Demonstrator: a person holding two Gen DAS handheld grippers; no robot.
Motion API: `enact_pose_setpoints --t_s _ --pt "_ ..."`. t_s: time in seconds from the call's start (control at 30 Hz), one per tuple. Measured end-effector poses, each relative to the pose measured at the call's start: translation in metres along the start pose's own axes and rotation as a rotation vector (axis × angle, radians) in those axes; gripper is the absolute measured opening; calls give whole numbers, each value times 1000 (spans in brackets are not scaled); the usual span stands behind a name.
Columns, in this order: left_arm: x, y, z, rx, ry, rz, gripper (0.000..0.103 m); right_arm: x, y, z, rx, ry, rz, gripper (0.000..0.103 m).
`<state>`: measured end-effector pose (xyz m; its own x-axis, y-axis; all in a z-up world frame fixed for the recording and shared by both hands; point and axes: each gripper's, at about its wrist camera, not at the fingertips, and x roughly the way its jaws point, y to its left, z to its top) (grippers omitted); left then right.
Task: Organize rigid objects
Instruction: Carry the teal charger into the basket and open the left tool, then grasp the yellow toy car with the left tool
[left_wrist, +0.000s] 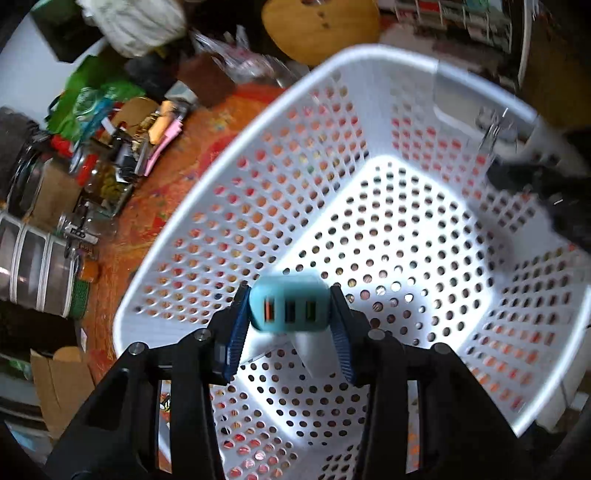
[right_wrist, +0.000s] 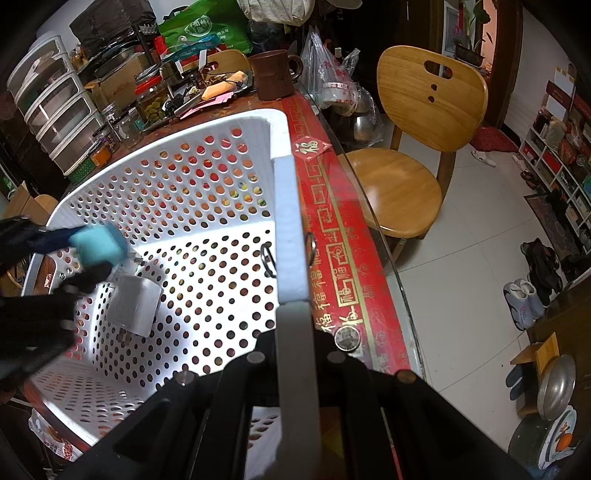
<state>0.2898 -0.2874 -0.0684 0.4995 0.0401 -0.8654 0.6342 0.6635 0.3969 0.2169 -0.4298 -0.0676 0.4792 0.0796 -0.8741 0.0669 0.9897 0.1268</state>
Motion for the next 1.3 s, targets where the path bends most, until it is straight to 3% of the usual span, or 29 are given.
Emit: enact_pose_setpoints --t_s 0.27,0.43,0.5,0.53,0.57,0.8,0.93,1.07,1.17,1.3 --pt "12 -2 1 27 51 12 39 -1 -1 0 0 1 7 4" --pt "15 6 -2 20 42 -1 40 -1 -2 0 -1 4 6 4" --pt "17 8 -1 21 35 22 53 -1 -3 0 1 4 7 4" --pt "17 9 -1 22 27 28 73 -1 -3 0 2 4 7 4" --pt "16 10 -1 20 16 31 83 -1 -3 0 3 3 7 4" --pt "-21 21 -14 6 -78 37 84 1 -3 1 2 8 6 4" --pt "-51 41 -24 -34 -143 68 96 2 -3 1 5 9 6 4" --pt "-69 64 -38 -69 -172 89 97 3 -3 1 7 9 6 4" --pt "-79 88 -52 -114 -188 109 97 3 -3 1 7 8 6 4" --pt "-93 138 -86 -251 -210 106 97 3 -3 1 7 7 7 4"
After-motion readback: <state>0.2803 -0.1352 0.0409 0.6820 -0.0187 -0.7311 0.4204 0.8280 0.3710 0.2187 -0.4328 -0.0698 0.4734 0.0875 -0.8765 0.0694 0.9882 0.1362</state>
